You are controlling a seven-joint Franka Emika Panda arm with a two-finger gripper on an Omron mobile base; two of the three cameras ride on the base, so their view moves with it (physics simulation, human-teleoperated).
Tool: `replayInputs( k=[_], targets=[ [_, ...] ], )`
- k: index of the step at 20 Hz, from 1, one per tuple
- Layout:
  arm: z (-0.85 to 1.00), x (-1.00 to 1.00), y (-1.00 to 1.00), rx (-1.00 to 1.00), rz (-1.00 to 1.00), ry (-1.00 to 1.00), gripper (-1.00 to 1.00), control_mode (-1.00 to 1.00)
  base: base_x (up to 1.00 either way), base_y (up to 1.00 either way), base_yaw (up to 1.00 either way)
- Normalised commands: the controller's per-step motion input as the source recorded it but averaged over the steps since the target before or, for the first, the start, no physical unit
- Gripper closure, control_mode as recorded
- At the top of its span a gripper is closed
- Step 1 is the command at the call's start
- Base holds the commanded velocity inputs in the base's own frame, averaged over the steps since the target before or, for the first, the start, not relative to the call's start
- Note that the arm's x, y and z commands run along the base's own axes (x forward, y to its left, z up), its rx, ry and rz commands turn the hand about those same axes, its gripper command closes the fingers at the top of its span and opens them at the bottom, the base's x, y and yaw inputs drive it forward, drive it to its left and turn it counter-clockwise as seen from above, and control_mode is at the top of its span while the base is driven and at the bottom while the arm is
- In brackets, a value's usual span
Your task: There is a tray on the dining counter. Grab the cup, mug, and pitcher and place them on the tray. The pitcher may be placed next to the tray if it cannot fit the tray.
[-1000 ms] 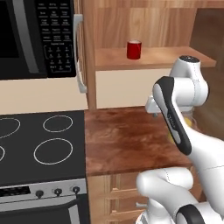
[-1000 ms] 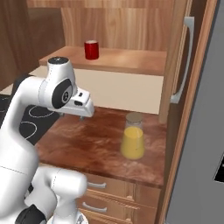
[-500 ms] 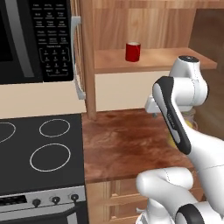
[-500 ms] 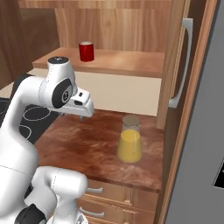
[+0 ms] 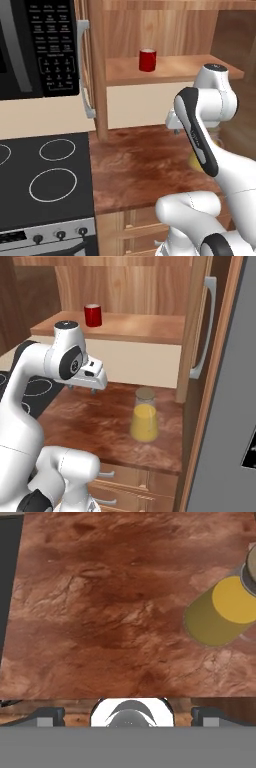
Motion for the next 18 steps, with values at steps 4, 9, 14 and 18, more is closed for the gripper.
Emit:
replayInputs(
  k=[4,9,14,18],
  targets=[
    [0.00,0.00,0.00,0.00,0.00,0.00,-1.00,1.00,0.26,0.00,-0.10],
    [0.00,0.00,0.00,0.00,0.00,0.00,-1.00,1.00,0.24,0.00,-0.09],
    [0.00,0.00,0.00,0.00,0.00,0.00,-1.00,1.00,0.04,0.00,-0.01],
    [0.00,0.00,0.00,0.00,0.00,0.00,-1.00,-1.00,0.00,0.00,0.00]
  ],
)
